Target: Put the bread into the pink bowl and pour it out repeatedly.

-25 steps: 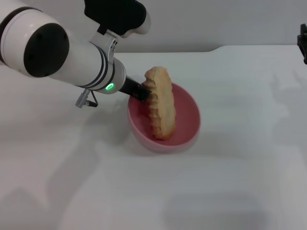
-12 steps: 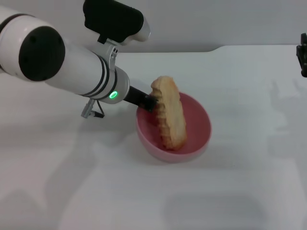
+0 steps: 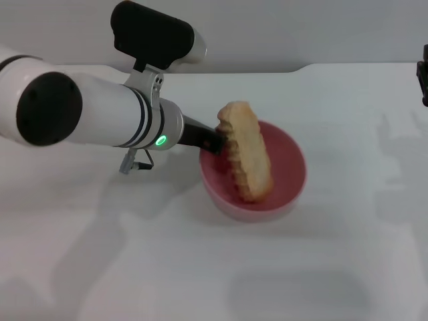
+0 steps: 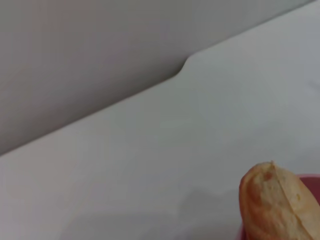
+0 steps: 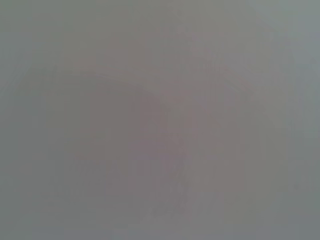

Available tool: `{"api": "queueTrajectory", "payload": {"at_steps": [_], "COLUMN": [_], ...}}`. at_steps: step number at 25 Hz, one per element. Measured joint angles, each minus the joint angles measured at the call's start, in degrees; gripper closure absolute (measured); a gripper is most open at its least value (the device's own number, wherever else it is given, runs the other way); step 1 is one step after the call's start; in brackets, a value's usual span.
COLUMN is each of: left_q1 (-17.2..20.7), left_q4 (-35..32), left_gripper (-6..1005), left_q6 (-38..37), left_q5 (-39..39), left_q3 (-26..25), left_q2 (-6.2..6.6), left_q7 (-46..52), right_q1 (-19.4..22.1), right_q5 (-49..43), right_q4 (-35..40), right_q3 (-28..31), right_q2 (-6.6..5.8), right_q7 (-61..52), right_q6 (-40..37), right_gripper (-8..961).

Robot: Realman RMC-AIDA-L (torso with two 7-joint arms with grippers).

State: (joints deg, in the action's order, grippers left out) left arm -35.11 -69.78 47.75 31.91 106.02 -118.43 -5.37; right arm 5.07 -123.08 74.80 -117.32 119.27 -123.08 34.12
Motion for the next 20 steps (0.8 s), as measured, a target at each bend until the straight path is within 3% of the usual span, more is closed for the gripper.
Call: {"api": "queueTrajectory", "payload": {"at_steps": [8,14,20], "left_q1": [0.90,2.27,5.77], "left_q4": [-0.44,-1.02,-4.55], "left_gripper": [875,694,434], "left_q6": [-5.03,-10.09,-19.15], "left_q5": [0.02,-0.27,-2.02], "left_q3": [1.03,1.64,-1.57], "left_q2": [0.21,0.24,0.41], "left_q7": [-0.05,-1.84,-5.56], "right_q1": [-0.39,-0.22,-0.54], "right_q5": [0.94,2.14,3.90], "right_q4": [-0.43,-0.54,-1.35], "right_q3": [-0.16,-0.17,-0.33], "right_q2": [-0.07,0.00,-0.11], "right_q7": [-0.05,-0.05,-0.05], "right_q6": [-0.32,-0.32,-0.35], "right_gripper": [370,370,371]}}
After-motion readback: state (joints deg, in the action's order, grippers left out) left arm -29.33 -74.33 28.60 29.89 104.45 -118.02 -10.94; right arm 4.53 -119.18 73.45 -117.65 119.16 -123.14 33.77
